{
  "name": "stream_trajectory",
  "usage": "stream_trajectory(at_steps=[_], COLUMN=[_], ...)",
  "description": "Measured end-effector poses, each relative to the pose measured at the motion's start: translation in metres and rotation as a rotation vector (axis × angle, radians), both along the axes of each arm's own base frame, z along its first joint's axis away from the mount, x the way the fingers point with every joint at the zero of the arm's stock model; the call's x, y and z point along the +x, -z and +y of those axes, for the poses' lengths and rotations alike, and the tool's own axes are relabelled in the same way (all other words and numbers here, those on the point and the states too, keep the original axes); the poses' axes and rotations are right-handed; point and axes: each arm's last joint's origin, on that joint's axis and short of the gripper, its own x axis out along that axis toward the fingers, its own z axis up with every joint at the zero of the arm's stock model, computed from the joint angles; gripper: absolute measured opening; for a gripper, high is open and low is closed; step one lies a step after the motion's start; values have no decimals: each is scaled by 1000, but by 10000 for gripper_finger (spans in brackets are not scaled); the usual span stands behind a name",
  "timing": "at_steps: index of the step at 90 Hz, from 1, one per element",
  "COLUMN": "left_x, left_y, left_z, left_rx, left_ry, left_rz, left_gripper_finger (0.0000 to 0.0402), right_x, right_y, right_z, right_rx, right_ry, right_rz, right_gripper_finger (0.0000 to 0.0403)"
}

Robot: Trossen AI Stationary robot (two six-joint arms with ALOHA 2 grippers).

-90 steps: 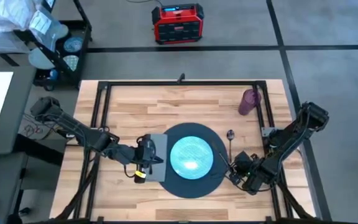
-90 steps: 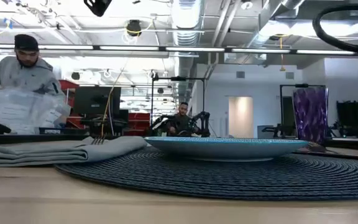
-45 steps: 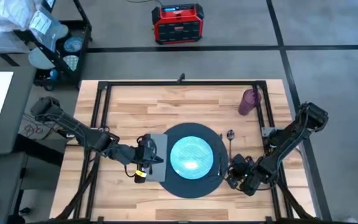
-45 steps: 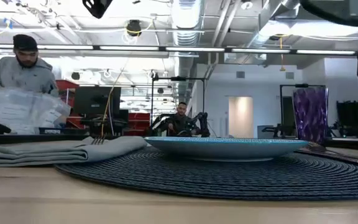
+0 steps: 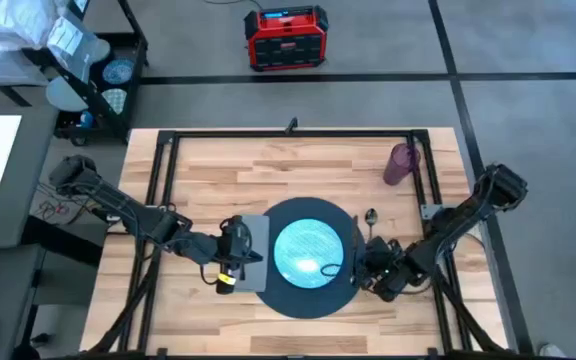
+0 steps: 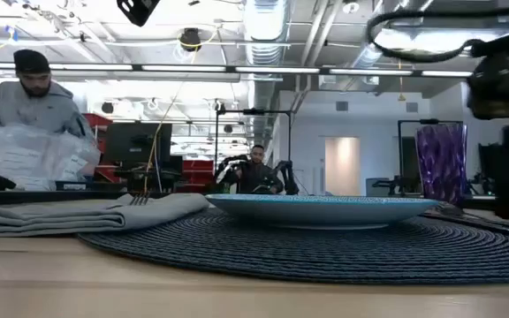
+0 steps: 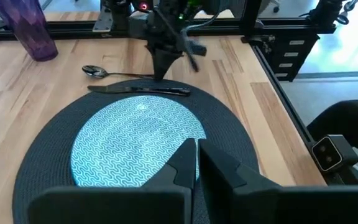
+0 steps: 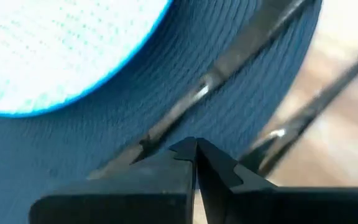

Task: Set table place
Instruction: Put the black table knife on the tablemat to the right side of the blue plate

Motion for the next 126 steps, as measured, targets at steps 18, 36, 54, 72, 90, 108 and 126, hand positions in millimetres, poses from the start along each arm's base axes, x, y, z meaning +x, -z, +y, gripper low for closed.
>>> stream_trajectory(at_steps=[18, 36, 54, 72, 90, 108, 126], left_x=[0, 0, 0, 0, 0, 0, -1], left_y=[0, 0, 0, 1, 1, 1, 1], left_z=[0, 0, 0, 0, 0, 0, 0], left_rx=[-2, -2, 2, 0, -2, 1, -5], left_ry=[-2, -1, 0, -2, -3, -1, -7], left_rz=[1, 1, 5, 7, 6, 6, 16], left_gripper_finger=[0, 0, 0, 0, 0, 0, 0], right_x=[9, 11, 15, 18, 18, 21, 15], right_y=[0, 1, 0, 0, 0, -2, 0], right_z=[-14, -21, -22, -24, -23, -19, -17], right_rx=[-22, -20, -12, -15, -12, 5, 4], right_ry=[-5, -2, -28, -34, -33, -56, -35], right_rz=[37, 84, 58, 54, 51, 3, 34], right_gripper_finger=[0, 0, 0, 0, 0, 0, 0])
